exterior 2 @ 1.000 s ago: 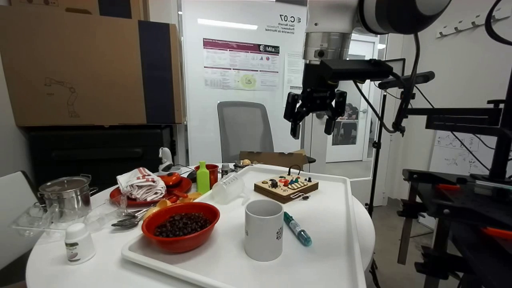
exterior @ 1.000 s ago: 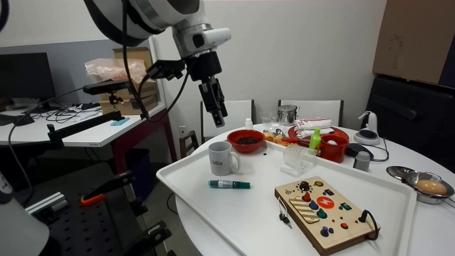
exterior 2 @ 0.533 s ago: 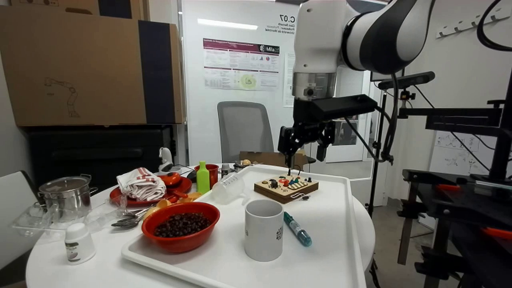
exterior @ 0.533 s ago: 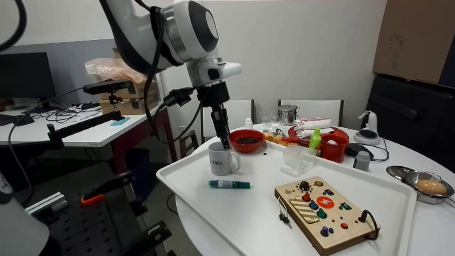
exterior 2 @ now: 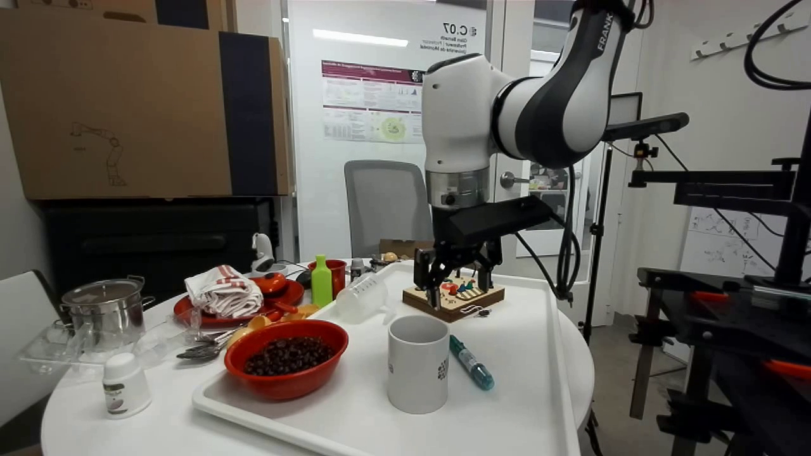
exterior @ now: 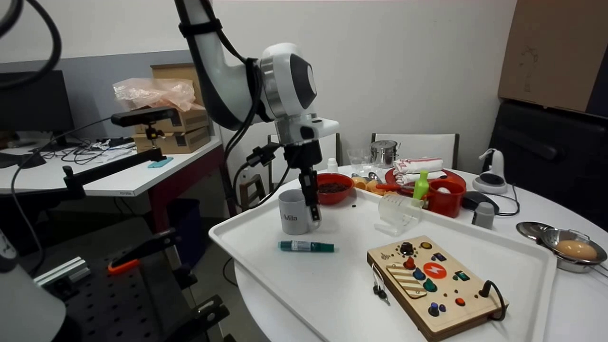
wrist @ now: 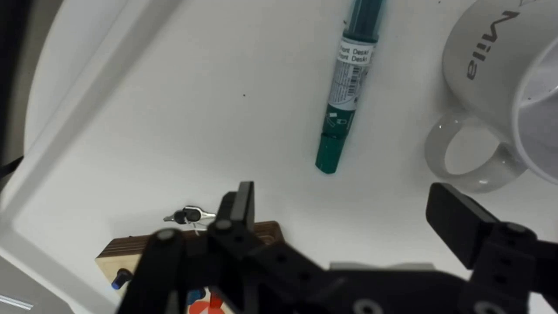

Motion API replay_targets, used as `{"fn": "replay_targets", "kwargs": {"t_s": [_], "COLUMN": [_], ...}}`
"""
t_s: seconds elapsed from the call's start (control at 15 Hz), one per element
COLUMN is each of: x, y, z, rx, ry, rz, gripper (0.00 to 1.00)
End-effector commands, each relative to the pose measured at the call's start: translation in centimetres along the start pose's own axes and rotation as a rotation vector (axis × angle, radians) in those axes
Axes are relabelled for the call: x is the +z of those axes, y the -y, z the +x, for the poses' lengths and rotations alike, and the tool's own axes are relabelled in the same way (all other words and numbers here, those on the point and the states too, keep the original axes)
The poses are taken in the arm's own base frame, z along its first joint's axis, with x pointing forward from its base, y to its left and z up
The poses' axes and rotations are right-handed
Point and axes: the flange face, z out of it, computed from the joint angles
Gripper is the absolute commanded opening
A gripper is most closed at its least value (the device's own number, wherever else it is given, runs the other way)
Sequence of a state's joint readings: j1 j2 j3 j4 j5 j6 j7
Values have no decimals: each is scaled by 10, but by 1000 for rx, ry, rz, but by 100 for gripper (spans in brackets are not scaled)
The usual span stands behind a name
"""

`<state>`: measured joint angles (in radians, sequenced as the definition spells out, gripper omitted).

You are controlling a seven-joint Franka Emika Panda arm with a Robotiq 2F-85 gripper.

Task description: Put the marker in the mug cup

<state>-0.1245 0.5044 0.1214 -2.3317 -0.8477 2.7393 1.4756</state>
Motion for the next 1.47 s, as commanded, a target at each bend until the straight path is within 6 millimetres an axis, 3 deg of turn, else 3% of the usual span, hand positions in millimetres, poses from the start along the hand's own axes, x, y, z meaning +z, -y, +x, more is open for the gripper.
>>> {"fn": "replay_targets", "kwargs": {"t_s": [0.0, 0.2, 0.73, 1.4], "x": [3, 6, 44, 77], "y": [2, 1, -23, -18], "z": [1, 4, 14, 18], "rx": [0, 18, 50, 47], "ry": [3, 7, 77, 137], "rz": [-3, 9, 93, 148], "gripper": [100, 100, 100, 100]}}
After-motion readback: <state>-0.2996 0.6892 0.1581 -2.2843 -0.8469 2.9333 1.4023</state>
